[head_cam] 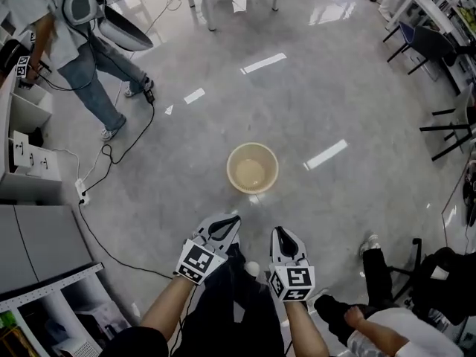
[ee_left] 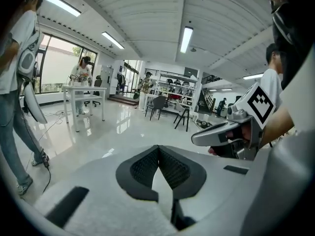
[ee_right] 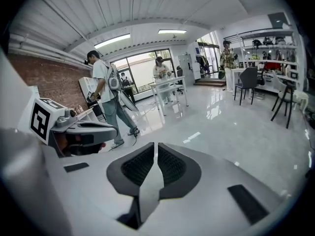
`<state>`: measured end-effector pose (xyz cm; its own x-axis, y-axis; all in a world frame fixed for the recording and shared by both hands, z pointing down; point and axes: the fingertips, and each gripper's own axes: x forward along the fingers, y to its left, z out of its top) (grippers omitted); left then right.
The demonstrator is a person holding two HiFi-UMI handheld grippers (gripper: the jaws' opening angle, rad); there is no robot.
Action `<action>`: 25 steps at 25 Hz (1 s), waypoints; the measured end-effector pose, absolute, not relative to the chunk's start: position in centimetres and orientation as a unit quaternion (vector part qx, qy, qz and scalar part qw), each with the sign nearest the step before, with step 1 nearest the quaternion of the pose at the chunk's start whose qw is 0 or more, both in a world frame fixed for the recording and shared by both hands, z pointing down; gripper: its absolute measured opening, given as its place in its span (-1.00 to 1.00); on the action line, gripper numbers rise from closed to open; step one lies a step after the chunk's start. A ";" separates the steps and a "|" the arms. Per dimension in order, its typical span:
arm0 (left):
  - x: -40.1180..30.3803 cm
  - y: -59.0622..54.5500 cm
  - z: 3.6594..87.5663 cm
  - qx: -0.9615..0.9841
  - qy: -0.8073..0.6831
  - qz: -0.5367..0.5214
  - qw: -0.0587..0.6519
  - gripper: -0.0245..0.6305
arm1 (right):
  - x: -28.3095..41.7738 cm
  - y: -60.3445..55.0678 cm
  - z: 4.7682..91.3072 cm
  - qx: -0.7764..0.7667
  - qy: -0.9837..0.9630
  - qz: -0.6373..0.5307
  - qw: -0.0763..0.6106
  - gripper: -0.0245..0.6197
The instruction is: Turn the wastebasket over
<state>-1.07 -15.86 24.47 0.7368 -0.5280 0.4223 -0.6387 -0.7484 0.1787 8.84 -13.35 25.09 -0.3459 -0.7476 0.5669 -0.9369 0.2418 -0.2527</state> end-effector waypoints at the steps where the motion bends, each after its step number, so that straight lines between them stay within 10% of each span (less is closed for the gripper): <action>1: -0.9 -16.0 26.4 0.919 -0.317 0.174 0.157 -0.90 | 9.2 -13.6 27.2 0.548 -0.769 0.282 0.169 -0.88; 25: 1.0 -25.0 67.3 0.923 -0.343 0.146 0.095 -0.90 | 14.3 -25.5 69.3 0.573 -0.771 0.239 0.142 -0.71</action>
<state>0.95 -25.05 67.26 0.7220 -0.6049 0.3359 -0.6608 -0.7467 0.0757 14.30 -25.46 69.31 -0.3027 -0.8160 0.4925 -0.9515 0.2288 -0.2058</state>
